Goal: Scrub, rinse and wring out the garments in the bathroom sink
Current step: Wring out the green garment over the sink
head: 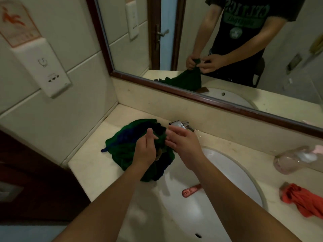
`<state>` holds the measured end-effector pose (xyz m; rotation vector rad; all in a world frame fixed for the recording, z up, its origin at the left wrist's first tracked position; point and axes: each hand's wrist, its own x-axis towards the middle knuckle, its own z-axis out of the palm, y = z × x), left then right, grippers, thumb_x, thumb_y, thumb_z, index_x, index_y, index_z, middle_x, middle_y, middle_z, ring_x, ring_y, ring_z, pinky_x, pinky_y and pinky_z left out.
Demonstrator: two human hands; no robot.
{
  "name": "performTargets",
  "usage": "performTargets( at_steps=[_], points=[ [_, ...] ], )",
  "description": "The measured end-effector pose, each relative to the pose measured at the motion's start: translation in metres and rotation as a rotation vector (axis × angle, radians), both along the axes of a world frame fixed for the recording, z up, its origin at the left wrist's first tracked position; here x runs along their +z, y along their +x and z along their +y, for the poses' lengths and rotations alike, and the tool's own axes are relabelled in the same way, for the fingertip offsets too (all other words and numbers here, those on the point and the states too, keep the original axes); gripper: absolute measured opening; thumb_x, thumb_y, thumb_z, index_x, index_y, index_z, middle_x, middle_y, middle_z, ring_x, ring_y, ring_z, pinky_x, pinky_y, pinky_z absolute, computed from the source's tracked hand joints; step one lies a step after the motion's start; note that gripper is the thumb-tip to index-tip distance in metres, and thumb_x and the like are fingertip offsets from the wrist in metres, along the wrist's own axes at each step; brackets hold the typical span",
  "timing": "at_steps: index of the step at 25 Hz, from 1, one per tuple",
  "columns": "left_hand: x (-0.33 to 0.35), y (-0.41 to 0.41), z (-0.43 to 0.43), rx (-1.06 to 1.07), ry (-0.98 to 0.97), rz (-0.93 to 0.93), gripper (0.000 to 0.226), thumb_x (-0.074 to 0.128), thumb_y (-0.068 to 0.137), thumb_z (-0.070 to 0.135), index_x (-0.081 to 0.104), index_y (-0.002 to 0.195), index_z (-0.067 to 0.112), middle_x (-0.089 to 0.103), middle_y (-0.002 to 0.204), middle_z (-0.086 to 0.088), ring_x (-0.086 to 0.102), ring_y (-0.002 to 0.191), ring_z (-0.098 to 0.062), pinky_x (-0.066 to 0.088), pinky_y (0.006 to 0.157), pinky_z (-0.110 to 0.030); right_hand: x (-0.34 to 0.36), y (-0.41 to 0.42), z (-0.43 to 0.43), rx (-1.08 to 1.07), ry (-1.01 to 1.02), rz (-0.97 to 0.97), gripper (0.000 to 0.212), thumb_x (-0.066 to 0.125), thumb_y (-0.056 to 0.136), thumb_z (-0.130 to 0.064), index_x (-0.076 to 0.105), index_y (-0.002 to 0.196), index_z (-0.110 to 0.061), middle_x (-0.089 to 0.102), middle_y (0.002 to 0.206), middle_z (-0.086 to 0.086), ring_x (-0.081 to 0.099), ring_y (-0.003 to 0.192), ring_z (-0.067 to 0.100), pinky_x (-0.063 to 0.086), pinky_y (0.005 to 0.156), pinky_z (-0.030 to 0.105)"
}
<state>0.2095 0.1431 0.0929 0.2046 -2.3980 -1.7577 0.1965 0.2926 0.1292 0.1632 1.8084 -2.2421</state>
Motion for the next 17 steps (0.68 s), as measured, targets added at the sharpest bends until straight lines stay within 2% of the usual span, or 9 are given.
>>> performTargets(
  at_steps=[3,6,7,9,12,14,17],
  points=[
    [0.014,-0.005,-0.002,0.064,0.026,-0.154,0.064,0.025,0.104,0.059,0.060,0.073,0.015,0.064,0.070,-0.002,0.064,0.072,-0.017,0.048,0.068,-0.033,-0.002,0.006,0.008,0.149,0.289,0.091,0.035,0.080,0.088,-0.016,0.072,0.121,-0.024,0.072,0.103,0.003,0.072,0.094,0.009,0.056,0.083,0.022],
    [0.027,-0.013,-0.002,0.008,0.006,-0.253,0.066,0.024,0.103,0.063,0.062,0.069,0.020,0.068,0.076,-0.003,0.064,0.081,-0.020,0.048,0.080,-0.038,-0.005,0.009,0.008,0.139,0.442,0.230,0.016,0.077,0.091,-0.024,0.075,0.104,-0.033,0.069,0.103,-0.009,0.067,0.097,0.006,0.055,0.088,0.026],
    [0.031,-0.015,-0.002,-0.028,0.002,-0.270,0.070,0.022,0.101,0.067,0.061,0.063,0.023,0.067,0.073,-0.001,0.065,0.080,-0.021,0.049,0.081,-0.039,-0.002,0.009,0.007,0.109,0.419,0.240,0.009,0.073,0.094,-0.024,0.075,0.097,-0.032,0.071,0.096,-0.011,0.068,0.093,0.007,0.056,0.084,0.028],
    [0.040,-0.017,-0.001,-0.132,-0.003,-0.274,0.079,0.016,0.097,0.074,0.056,0.055,0.020,0.063,0.063,-0.001,0.062,0.068,-0.020,0.050,0.076,-0.038,0.003,0.006,0.006,0.037,0.497,0.310,0.012,0.065,0.100,-0.028,0.071,0.090,-0.027,0.069,0.083,-0.009,0.068,0.081,0.009,0.055,0.073,0.029],
    [0.055,-0.018,0.007,-0.345,0.020,-0.164,0.080,0.016,0.099,0.068,0.057,0.060,0.011,0.057,0.055,-0.005,0.054,0.050,-0.018,0.045,0.058,-0.031,0.017,0.001,0.011,-0.111,0.641,0.395,0.022,0.053,0.105,-0.031,0.063,0.089,-0.020,0.061,0.080,-0.004,0.060,0.077,0.011,0.053,0.072,0.034],
    [0.065,-0.020,0.020,-0.435,0.037,-0.029,0.067,0.028,0.105,0.055,0.057,0.066,0.009,0.055,0.057,-0.001,0.051,0.050,-0.017,0.041,0.053,-0.031,0.035,0.000,0.024,-0.192,0.579,0.366,0.024,0.050,0.106,-0.029,0.061,0.087,-0.019,0.060,0.081,0.000,0.059,0.077,0.015,0.053,0.071,0.036],
    [0.077,-0.021,0.048,-0.484,-0.048,0.122,0.042,0.042,0.108,0.034,0.054,0.074,0.012,0.054,0.059,0.006,0.051,0.051,-0.013,0.041,0.053,-0.029,0.065,0.008,0.052,-0.244,0.448,0.360,0.030,0.050,0.107,-0.028,0.059,0.081,-0.016,0.056,0.073,-0.001,0.055,0.067,0.010,0.047,0.064,0.030]
  ],
)
